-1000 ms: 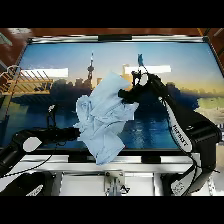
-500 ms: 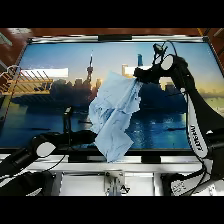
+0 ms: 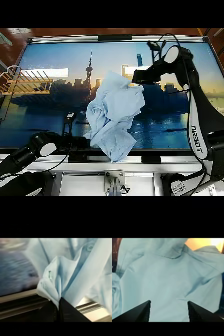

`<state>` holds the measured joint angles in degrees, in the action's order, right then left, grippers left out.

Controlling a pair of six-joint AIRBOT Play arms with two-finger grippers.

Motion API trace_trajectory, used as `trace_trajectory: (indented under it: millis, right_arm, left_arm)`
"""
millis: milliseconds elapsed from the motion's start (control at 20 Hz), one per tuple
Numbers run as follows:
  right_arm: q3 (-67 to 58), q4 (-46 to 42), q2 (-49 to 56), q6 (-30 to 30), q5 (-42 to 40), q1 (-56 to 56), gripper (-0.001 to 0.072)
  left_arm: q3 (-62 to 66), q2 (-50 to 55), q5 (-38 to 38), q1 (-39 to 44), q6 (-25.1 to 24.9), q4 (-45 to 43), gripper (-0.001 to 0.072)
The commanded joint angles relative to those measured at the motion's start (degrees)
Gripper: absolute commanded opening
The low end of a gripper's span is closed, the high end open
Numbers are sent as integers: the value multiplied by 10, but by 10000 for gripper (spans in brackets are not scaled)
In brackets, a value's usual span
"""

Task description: Fold the shirts.

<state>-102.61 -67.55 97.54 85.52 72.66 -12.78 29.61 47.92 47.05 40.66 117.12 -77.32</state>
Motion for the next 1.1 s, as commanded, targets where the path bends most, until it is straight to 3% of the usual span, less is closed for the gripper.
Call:
trace_trajectory:
  millis: [0,50,200,350,550,900,1050]
  right_arm:
    - [-2,11,23,-81,-20,-76,644]
    - [-2,15,37,-92,-41,-107,675]
    - [-2,38,78,-145,-127,-187,675]
    - [-2,72,118,-157,-207,-234,675]
    - [-2,148,155,-169,-207,-240,675]
    - [-2,148,188,-167,-217,-250,674]
    - [-2,147,200,-138,-239,-256,668]
  left_arm:
    - [0,-60,142,-8,58,-141,56]
    - [0,-76,155,-8,58,-142,56]
    - [0,-101,185,-8,73,-140,56]
    - [0,-108,186,-7,73,-124,56]
    - [0,-108,186,4,87,-118,56]
    - [0,-108,164,14,111,-113,56]
    - [0,-108,159,15,118,-112,56]
